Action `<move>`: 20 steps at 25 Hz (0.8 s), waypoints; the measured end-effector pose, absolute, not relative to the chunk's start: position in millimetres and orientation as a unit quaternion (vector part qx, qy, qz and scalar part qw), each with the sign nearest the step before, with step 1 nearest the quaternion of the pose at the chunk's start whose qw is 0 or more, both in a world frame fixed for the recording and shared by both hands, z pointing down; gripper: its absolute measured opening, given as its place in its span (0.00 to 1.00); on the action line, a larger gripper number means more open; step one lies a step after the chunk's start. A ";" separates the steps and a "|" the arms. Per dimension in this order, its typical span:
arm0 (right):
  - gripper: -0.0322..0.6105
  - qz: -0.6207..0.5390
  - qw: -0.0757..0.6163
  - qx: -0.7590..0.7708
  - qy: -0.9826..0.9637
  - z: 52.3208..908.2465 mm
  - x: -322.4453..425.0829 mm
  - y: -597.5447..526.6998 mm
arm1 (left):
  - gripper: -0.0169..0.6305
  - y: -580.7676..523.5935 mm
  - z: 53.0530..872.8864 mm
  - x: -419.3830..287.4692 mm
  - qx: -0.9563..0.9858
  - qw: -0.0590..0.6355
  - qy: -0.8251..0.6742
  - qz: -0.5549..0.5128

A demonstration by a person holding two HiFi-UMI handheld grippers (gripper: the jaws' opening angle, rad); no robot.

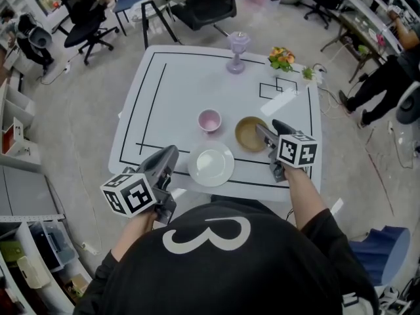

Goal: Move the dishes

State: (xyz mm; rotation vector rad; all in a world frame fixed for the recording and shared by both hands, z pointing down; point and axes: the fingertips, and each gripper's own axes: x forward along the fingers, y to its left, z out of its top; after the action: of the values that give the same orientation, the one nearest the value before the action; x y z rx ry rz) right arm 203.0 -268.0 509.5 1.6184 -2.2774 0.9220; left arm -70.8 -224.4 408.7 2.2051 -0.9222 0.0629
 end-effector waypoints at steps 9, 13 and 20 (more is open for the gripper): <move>0.40 0.232 0.062 0.507 -0.828 438.3 162.6 -231.5 | 0.03 -197.7 377.3 -70.9 0.881 0.316 -0.350 0.022; 0.33 0.195 0.038 0.445 -0.873 395.8 125.0 -199.2 | 0.03 -177.6 363.6 -61.9 0.896 0.294 -0.332 0.029; 0.10 0.164 -0.024 0.384 -0.908 344.2 89.1 -150.3 | 0.03 -143.3 335.4 -45.4 0.919 0.267 -0.288 0.021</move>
State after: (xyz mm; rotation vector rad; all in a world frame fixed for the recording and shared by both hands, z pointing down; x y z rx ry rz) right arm 89.1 -150.3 344.2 1.2260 -2.8975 0.5230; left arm -45.4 -143.3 335.4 2.4817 -0.7787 0.0569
